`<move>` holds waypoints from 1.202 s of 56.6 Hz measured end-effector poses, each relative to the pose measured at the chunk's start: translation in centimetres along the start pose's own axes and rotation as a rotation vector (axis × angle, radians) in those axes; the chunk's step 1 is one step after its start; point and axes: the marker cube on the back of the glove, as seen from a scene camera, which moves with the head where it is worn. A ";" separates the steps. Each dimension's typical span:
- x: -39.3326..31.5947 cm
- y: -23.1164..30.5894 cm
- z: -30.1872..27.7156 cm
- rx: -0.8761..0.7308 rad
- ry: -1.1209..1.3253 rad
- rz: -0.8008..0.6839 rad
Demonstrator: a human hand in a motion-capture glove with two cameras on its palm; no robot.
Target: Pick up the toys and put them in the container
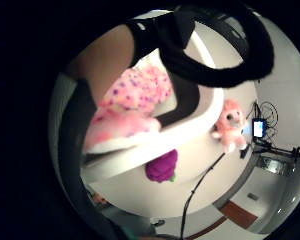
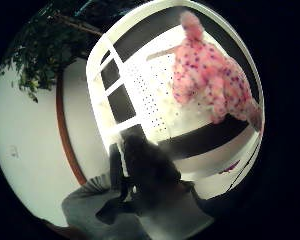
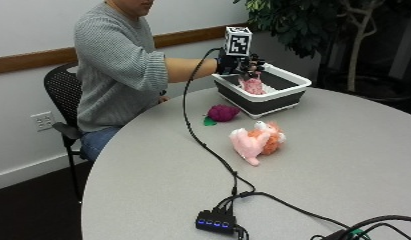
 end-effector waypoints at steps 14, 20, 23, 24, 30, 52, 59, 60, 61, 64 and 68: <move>10.2 3.4 -4.2 0.032 0.072 0.173; 17.7 5.3 -6.6 0.051 0.067 0.337; 20.3 5.8 -7.5 0.055 0.028 0.376; 21.0 5.9 -7.7 0.055 0.017 0.388; 24.6 5.7 -8.3 0.053 -0.031 0.459; 29.8 -0.2 0.7 -0.006 -0.025 0.536; 31.3 -1.1 5.7 -0.065 -0.028 0.575; 31.4 -1.1 6.3 -0.078 -0.036 0.576; 31.5 -1.2 7.0 -0.088 -0.048 0.579; 31.7 -1.4 8.8 -0.094 -0.102 0.585; 31.5 -1.4 9.9 -0.070 -0.104 0.579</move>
